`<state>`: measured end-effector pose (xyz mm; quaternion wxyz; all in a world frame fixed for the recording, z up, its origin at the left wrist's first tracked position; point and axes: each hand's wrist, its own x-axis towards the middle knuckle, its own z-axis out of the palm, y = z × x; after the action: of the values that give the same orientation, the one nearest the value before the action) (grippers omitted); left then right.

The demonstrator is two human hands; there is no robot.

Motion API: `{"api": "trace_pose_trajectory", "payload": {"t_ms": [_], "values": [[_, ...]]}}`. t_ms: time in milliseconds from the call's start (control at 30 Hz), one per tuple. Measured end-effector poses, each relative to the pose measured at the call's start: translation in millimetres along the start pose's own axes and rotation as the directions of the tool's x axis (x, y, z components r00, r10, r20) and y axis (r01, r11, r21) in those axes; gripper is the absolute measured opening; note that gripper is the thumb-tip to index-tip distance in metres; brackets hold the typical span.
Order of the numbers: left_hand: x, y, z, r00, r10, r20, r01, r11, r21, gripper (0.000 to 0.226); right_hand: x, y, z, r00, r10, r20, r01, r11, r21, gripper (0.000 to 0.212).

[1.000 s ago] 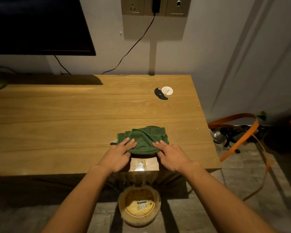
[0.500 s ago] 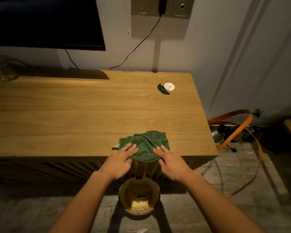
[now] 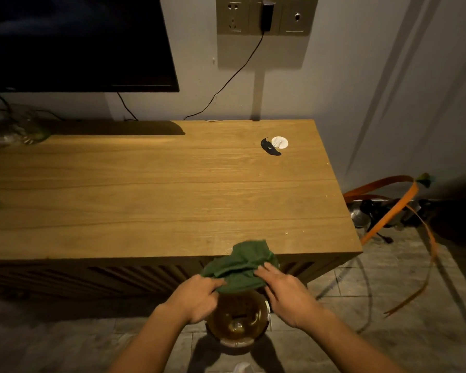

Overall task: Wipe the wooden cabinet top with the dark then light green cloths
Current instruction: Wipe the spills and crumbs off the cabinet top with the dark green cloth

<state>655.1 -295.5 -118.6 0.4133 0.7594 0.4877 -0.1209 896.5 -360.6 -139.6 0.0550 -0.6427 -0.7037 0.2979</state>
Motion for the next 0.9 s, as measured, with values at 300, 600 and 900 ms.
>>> {"api": "trace_pose_trajectory", "payload": {"t_ms": [300,600,900], "values": [[8.3,-7.4,12.9,0.98,-0.184,0.075,0.187,0.981,-0.042,0.052,11.7,-0.2,8.7,0.979,0.1,0.175,-0.098,0.995,-0.021,0.032],[10.0,7.5,-8.5,0.965,-0.22,0.142,0.233,0.969,-0.084,0.054,15.0,-1.9,-5.4,0.936,0.218,0.275,-0.243,0.968,0.06,0.032],[7.2,27.5,-53.3,0.949,-0.186,0.254,0.211,0.975,-0.076,0.056,27.3,-6.4,-60.3,0.851,0.19,0.49,-0.298,0.942,0.152,0.024]]}}
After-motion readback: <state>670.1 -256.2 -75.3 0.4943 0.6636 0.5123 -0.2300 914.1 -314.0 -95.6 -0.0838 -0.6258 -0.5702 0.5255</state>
